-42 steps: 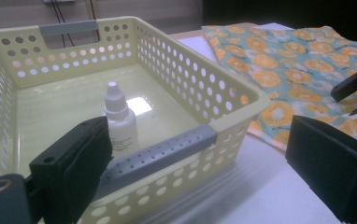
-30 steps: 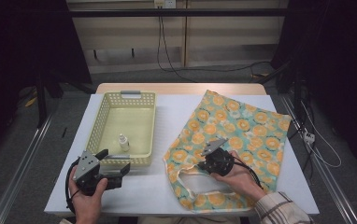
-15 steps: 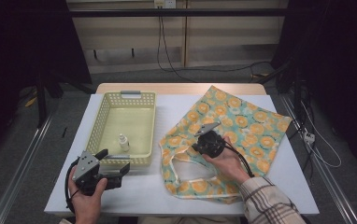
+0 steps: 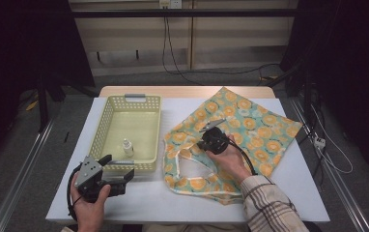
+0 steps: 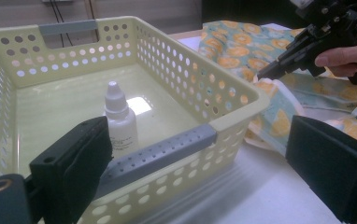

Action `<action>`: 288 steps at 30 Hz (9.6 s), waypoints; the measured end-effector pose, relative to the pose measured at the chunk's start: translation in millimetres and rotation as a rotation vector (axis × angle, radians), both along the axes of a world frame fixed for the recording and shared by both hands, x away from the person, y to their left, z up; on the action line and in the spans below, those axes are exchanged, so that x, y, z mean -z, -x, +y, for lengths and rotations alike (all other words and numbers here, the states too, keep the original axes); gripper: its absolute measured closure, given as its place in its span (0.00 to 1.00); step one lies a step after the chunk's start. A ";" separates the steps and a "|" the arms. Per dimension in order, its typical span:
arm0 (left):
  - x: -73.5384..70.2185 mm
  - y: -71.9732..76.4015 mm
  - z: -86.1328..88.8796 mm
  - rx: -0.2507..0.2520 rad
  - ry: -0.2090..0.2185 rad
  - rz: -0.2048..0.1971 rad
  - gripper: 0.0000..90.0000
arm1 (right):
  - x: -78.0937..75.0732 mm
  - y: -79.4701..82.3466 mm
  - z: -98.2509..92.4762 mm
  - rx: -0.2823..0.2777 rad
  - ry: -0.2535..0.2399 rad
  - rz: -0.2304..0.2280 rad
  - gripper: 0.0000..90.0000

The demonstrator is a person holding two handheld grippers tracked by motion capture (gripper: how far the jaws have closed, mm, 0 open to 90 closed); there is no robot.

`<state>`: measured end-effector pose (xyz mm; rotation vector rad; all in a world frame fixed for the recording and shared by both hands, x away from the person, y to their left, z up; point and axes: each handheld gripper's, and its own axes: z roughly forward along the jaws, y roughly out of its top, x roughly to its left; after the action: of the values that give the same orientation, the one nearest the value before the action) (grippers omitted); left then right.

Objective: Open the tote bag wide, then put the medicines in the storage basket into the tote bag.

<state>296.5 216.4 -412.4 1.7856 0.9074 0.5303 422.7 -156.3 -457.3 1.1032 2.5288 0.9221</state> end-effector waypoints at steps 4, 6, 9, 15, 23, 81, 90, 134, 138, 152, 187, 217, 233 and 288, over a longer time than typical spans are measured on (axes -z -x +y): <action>0.1 0.5 -0.3 -0.003 0.004 0.002 0.07 | -2.8 3.6 0.0 -0.007 0.007 0.000 0.88; 0.2 0.8 -0.2 -0.005 0.006 0.002 0.07 | -5.2 8.8 0.9 -0.018 0.022 0.005 0.84; 0.2 0.8 0.2 -0.004 0.002 0.002 0.07 | -9.6 20.2 1.1 -0.035 0.039 0.007 0.80; 0.3 0.8 -1.1 -0.001 -0.004 0.003 0.07 | -15.2 41.9 -5.1 -0.066 0.054 0.012 0.78; 0.3 0.7 -0.5 -0.001 -0.006 0.002 0.07 | -7.2 46.0 -14.9 -0.036 0.052 0.025 0.84; 0.2 0.6 -0.8 0.000 -0.001 0.003 0.08 | -48.4 28.3 -56.5 0.103 -0.167 -0.020 1.00; 0.2 0.7 -0.5 0.000 0.000 0.003 0.08 | -75.0 20.5 -68.3 0.109 -0.243 -0.050 1.00; 1.0 0.6 4.2 -0.008 0.011 0.009 0.08 | -145.5 -14.2 -119.5 0.211 -0.456 -0.251 1.00; 1.1 0.1 3.5 -0.009 0.007 0.008 0.08 | -146.0 -13.1 -123.2 0.213 -0.476 -0.264 1.00; 0.0 -3.1 5.9 -0.032 0.013 0.031 0.08 | -145.7 -8.5 -126.8 0.220 -0.470 -0.281 1.00; -22.2 -83.8 2.5 0.055 -0.243 0.270 0.11 | -137.4 -12.7 -120.2 0.194 -0.458 -0.255 1.00; -10.6 -139.1 -24.5 0.131 -0.448 0.472 0.51 | -137.7 -12.5 -119.2 0.186 -0.454 -0.252 1.00; -5.0 -144.5 -25.9 0.138 -0.478 0.528 0.67 | -137.8 -12.7 -120.3 0.185 -0.456 -0.256 1.00; -26.4 -79.7 -160.2 0.390 -0.188 0.166 0.67 | -137.5 -11.2 -118.1 0.175 -0.453 -0.251 1.00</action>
<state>376.3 56.3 -386.0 2.1380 0.6084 0.2238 433.8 -274.4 -319.8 1.2102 2.0380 1.5212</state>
